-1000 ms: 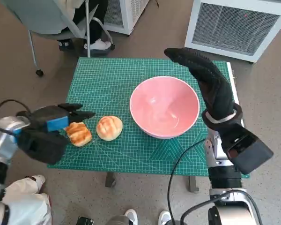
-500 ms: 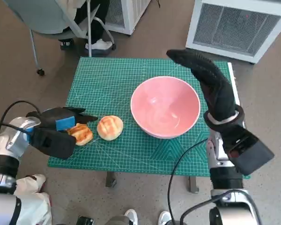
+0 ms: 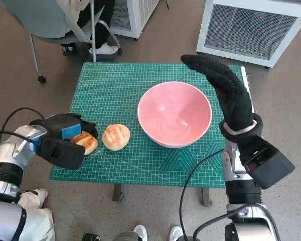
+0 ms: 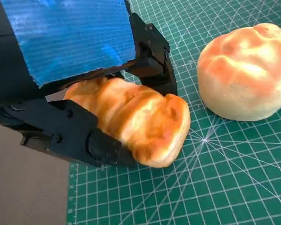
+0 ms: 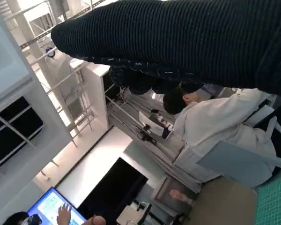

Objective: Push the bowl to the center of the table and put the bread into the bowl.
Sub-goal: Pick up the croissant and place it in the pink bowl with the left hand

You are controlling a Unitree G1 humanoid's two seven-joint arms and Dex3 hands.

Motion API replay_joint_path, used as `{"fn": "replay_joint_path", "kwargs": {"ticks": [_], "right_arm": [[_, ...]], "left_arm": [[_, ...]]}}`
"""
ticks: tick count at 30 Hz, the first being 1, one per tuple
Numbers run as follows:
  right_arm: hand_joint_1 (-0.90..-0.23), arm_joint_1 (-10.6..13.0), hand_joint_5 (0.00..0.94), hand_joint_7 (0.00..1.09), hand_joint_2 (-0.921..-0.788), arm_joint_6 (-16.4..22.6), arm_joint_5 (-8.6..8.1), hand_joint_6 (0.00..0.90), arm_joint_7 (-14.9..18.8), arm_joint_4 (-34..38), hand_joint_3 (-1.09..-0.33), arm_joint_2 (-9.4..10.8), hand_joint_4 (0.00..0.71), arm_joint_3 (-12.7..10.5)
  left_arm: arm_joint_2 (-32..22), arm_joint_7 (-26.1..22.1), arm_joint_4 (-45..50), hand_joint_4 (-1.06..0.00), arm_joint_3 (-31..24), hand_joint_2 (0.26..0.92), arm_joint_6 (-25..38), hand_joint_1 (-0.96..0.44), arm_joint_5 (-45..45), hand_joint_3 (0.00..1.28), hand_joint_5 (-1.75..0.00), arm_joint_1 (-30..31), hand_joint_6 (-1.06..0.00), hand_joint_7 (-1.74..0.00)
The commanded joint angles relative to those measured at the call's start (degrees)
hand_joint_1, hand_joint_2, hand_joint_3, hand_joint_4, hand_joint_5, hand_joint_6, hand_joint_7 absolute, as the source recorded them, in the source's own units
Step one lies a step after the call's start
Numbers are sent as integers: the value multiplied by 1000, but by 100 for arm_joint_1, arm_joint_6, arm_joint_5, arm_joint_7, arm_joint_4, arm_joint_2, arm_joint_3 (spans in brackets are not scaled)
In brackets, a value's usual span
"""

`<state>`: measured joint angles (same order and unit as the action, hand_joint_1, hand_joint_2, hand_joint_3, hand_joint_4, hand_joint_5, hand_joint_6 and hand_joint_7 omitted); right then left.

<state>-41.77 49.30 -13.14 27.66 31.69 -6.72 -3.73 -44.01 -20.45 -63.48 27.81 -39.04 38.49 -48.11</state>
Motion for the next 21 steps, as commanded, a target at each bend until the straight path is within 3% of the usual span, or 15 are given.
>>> {"fn": "replay_joint_path", "kwargs": {"ticks": [1, 21], "right_arm": [[-630, 129, 66, 731, -921, -16, 14, -1, 10, 77, -795, -4, 301, 6], [-635, 141, 79, 728, -921, -69, -55, -1, 55, 127, -798, 19, 292, 14]], "left_arm": [[-161, -89, -2, -586, 33, 919, -3, 0, 55, 60, -1395, 36, -790, -856], [-472, -346, 539, -538, -498, 920, -176, 0, -513, 65, -1398, 36, -807, -886]]}}
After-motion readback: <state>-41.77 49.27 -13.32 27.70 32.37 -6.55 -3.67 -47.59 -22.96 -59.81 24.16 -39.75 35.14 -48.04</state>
